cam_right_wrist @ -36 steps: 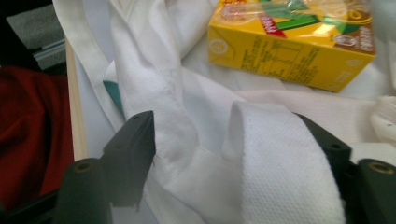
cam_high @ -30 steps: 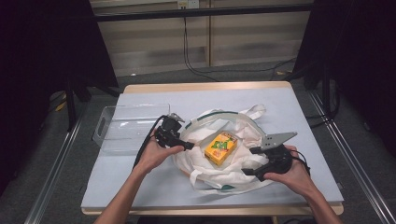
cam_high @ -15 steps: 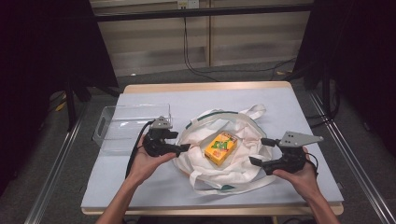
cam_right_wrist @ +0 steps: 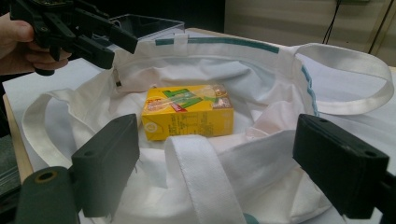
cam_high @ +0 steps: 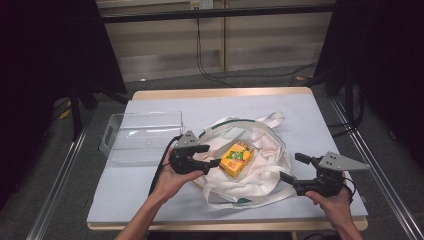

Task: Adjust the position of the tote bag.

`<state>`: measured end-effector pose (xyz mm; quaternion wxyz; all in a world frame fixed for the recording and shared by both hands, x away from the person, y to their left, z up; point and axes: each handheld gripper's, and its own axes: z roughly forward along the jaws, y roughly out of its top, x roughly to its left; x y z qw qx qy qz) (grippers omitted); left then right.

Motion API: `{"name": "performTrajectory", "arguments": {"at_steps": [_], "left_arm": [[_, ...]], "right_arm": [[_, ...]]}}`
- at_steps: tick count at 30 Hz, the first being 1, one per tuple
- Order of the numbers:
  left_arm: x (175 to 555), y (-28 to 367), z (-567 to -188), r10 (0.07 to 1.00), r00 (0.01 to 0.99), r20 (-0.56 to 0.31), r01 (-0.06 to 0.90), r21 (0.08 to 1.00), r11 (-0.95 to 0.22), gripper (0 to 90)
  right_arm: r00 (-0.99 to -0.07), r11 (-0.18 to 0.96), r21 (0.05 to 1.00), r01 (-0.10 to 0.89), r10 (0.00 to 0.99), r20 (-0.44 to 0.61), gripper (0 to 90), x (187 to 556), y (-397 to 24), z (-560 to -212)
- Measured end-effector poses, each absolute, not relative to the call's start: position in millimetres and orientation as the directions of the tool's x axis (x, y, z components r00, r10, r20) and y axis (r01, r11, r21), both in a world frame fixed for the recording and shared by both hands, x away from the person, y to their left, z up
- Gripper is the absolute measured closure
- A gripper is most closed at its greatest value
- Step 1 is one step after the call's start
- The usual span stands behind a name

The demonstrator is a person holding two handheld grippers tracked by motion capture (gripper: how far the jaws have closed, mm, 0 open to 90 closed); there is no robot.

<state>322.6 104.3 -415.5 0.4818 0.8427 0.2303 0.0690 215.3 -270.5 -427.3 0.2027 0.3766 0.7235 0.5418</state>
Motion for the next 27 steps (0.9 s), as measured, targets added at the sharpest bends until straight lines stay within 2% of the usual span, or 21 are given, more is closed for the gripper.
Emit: {"name": "performTrajectory", "arguments": {"at_steps": [6,18,27], "left_arm": [[323,89,-428,0.437,0.893,-0.111,0.335,0.813,-0.477,35.9],[321,66,-438,0.419,0.899,-0.129,0.350,0.785,-0.511,23.0],[321,55,-449,0.454,0.884,-0.108,0.365,0.766,-0.528,15.0]], "right_arm": [[-0.630,0.133,0.935,0.330,0.769,0.112,12.3,217,-270,-431],[-0.633,0.148,0.928,0.341,0.766,0.110,12.0,214,-265,-435],[-0.646,0.160,0.925,0.344,0.756,0.109,11.9,215,-264,-436]]}}
